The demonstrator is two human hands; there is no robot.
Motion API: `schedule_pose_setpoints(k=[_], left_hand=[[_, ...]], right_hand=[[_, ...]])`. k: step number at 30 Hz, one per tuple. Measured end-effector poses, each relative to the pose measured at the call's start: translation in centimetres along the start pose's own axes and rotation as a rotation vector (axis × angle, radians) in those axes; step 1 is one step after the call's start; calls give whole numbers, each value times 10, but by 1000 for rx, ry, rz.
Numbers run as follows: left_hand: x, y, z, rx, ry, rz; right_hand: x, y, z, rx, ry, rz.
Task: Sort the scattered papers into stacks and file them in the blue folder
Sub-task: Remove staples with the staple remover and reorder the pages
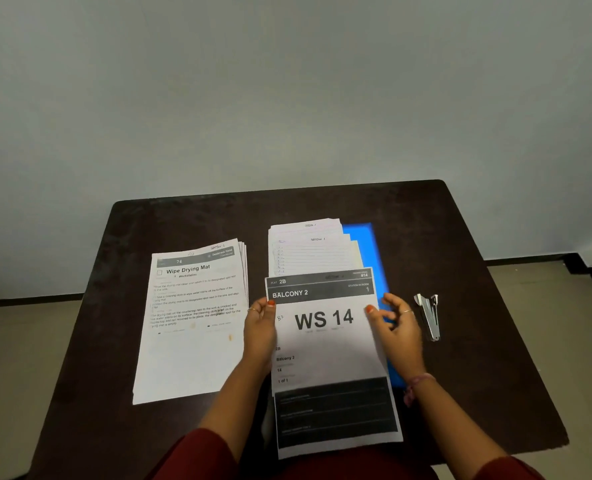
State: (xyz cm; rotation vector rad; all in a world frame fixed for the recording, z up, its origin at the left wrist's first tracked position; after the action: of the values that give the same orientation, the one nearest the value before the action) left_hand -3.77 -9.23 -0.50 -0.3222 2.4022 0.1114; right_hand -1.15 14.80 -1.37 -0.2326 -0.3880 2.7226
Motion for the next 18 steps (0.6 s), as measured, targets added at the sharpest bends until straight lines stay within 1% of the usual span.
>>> schedule_pose_setpoints(k=[2, 7, 11, 15, 18], left_hand=[[0, -7, -8, -32, 12, 0], [1, -37, -26, -109, 13, -10], [0, -56, -42, -166, 35, -12], [4, -74, -52, -218, 40, -33], [6, -87, -60, -252, 46, -58]], right_hand=[[-4, 10, 1, 6, 42, 93], [-12, 26, 8, -33, 107, 252], [-20, 38, 15, 43, 188, 408], [-27, 45, 24, 65, 167, 536], [-29, 54, 29, 44, 181, 571]])
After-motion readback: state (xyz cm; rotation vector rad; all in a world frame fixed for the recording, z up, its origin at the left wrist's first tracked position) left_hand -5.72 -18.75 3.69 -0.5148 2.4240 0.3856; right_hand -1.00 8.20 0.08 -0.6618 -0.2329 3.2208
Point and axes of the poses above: each hand's wrist, its own x-axis towards the middle knuckle, its own y-axis out of the palm, z = x × y, the point moved 2 cm from there along x, towards the middle knuckle, and after that the axes turned 9 degrees about -y, right-handed, at the moved point
